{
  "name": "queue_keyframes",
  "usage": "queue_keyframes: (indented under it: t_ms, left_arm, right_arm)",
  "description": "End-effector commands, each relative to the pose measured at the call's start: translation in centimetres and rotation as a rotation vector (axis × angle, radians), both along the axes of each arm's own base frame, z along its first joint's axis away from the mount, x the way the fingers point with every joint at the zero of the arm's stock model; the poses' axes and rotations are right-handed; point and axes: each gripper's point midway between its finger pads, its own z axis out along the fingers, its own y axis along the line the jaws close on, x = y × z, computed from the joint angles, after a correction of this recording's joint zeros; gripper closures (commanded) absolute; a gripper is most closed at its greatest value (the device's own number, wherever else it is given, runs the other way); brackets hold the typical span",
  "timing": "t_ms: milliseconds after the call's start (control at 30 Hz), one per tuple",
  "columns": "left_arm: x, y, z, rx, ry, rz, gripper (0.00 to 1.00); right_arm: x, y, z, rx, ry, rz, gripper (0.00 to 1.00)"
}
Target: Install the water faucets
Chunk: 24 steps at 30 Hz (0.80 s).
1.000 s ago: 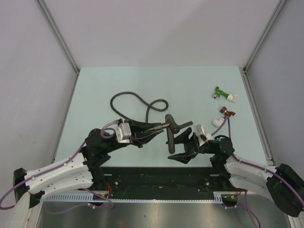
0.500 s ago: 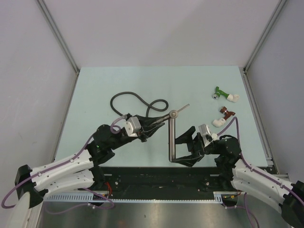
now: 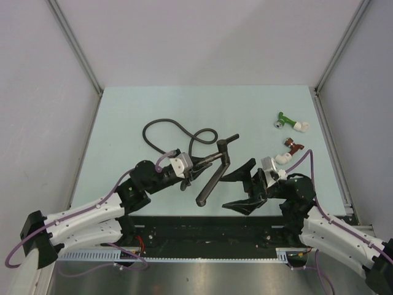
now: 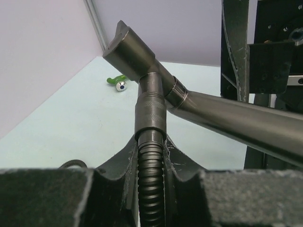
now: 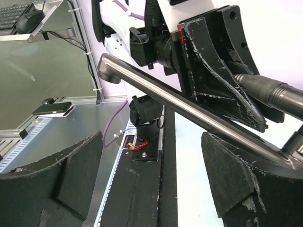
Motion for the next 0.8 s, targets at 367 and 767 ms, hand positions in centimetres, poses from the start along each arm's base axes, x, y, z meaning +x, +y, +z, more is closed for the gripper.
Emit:
queue_keyframes:
  t_ms: [367, 767]
  left_arm:
    - [-3.3, 0.0, 2.7, -0.099, -0.008, -0.148, 1.00]
    - [-1.2, 1.0, 3.7, -0.121, 0.055, -0.018, 1.00]
  right_arm:
    - [2.3, -0.4, 3.3, 0.085, -0.095, -0.156, 0.10]
    - [3.3, -0.6, 1.0, -0.061, -0.231, -0.301, 0.12]
